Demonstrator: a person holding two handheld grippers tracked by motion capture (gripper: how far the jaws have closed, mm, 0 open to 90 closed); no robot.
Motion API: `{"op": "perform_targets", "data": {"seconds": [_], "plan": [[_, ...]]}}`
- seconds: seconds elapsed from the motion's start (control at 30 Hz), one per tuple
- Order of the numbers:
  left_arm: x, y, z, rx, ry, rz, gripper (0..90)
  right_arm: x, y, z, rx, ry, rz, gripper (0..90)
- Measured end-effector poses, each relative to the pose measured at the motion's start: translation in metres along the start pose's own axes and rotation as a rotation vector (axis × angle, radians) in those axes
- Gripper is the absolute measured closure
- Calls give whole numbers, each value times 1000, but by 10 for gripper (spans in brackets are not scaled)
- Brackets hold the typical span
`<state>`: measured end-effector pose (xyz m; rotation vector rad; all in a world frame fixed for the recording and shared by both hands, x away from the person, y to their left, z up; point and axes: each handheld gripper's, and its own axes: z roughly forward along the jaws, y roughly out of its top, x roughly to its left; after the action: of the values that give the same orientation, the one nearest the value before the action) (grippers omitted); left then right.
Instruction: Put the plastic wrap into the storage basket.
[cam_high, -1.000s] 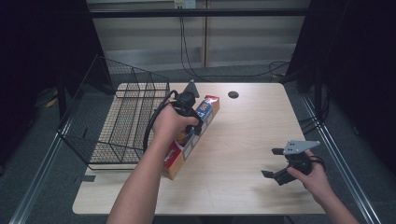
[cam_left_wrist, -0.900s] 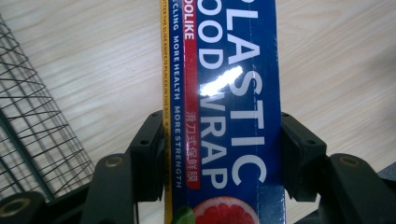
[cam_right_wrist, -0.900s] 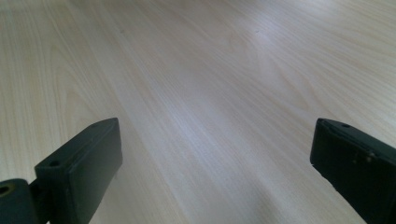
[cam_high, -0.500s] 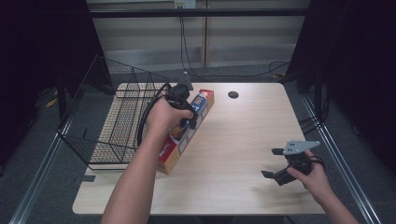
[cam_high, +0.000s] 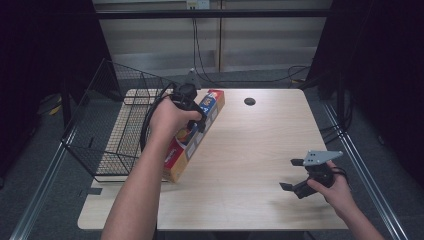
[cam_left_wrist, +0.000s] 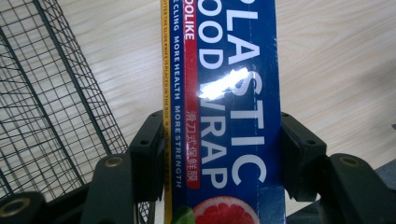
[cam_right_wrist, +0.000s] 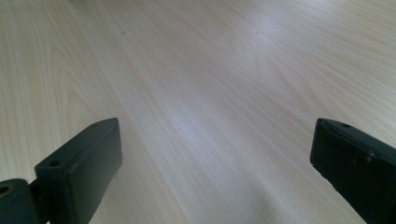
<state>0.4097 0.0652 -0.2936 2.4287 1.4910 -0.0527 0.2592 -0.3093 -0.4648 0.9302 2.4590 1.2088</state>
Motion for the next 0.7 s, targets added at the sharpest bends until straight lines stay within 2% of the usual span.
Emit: {"op": "perform_targets", "data": {"seconds": [0.5,0.6,0.63,0.7], "plan": [[5,3,-16,-6,-2,-25,432,0,0,0,2,2,-5,21],[7,3,-21,-9,4,-35,431,0,0,0,5,3,-4,21],[8,3,-22,-5,9,-27,432,0,0,0,4,3,-5,21],[9,3,-25,-10,11,-42,431,0,0,0,4,2,-4,21]]}}
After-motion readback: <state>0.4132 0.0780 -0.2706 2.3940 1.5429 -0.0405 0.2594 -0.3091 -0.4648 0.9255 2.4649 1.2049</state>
